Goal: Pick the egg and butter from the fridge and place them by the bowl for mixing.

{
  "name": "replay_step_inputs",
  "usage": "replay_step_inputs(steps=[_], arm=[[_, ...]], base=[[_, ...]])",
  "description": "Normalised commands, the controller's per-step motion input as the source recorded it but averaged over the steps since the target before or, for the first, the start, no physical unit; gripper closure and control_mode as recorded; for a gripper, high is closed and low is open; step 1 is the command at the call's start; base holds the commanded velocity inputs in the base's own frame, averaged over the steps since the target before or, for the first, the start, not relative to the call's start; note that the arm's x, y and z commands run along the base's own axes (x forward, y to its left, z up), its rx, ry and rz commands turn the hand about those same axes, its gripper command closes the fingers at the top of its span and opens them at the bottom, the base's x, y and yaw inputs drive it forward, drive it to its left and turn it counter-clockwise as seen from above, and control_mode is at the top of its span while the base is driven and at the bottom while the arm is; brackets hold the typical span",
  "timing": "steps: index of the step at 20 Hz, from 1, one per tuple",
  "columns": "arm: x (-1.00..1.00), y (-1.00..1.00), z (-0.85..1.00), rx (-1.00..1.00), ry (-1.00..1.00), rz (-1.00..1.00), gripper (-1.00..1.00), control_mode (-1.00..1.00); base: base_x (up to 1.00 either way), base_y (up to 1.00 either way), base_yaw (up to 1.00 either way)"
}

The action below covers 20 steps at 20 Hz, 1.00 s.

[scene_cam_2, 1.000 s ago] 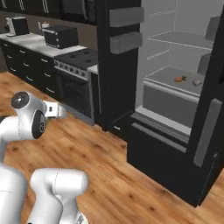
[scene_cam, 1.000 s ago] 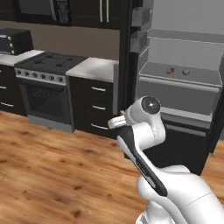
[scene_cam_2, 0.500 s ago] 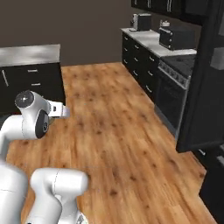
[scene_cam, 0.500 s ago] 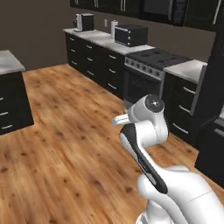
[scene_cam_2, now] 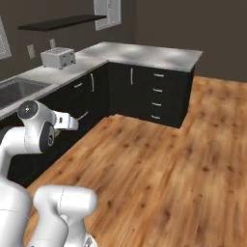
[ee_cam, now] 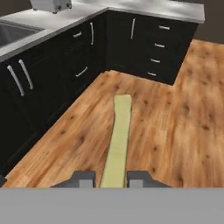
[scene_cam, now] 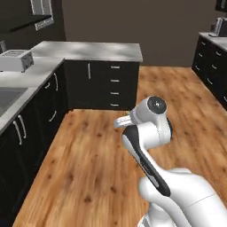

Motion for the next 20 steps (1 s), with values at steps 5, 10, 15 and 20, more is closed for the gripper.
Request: replay_step_inputs(steps=[5, 10, 15, 20], arm=[[0.00, 0.00, 0.00, 0.00, 0.00, 0.00, 1.00, 1.00], [0.00, 0.00, 0.00, 0.00, 0.00, 0.00, 1.00, 1.00], [0.00, 0.00, 0.00, 0.00, 0.00, 0.00, 1.00, 1.00], [0.00, 0.00, 0.00, 0.00, 0.00, 0.00, 1.00, 1.00]], base=[[-0.14, 0.00, 1.00], [-0.18, 0.00, 1.00], [-0.15, 0.00, 0.99], [0.14, -0.29, 0.74]])
